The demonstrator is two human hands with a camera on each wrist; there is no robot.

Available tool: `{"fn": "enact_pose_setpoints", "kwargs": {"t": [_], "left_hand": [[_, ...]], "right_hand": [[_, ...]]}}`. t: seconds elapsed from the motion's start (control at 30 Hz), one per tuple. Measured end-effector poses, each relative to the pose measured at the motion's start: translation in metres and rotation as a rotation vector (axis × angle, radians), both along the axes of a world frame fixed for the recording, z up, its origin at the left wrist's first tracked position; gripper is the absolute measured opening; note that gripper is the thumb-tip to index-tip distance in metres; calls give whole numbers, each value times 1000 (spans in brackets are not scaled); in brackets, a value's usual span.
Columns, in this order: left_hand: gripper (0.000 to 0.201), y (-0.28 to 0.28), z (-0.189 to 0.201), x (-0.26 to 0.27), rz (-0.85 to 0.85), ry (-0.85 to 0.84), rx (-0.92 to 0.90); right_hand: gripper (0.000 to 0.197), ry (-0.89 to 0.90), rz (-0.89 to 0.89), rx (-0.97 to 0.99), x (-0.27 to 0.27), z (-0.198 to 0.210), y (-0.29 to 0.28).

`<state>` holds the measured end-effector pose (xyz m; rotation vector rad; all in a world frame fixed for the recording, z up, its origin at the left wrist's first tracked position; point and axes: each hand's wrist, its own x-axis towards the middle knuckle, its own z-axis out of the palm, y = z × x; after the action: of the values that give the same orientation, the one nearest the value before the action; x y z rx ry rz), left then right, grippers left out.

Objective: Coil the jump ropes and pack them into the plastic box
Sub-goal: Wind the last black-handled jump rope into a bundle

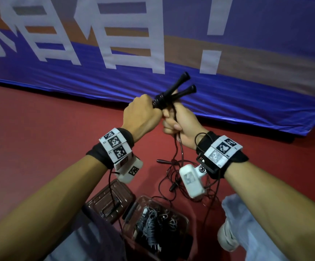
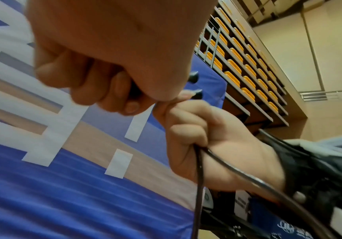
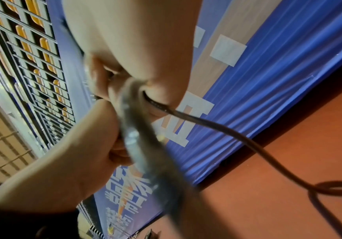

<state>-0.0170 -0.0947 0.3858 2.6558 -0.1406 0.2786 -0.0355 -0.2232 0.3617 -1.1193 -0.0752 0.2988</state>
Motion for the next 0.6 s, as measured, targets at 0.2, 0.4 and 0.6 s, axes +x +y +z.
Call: {"fn": "enact_pose_setpoints", "kwargs": {"t": [0.2, 0.4, 0.6], "left_hand": [[22, 1, -15, 8, 97, 36, 184], [35, -1, -33, 24, 120, 134, 463], [23, -17, -37, 23, 114, 216, 743]], "right_hand": [[44, 148, -122, -196, 5, -4, 13], [16, 47, -143, -729, 4, -14, 17], [18, -327, -101, -1438, 8, -13, -15]]}}
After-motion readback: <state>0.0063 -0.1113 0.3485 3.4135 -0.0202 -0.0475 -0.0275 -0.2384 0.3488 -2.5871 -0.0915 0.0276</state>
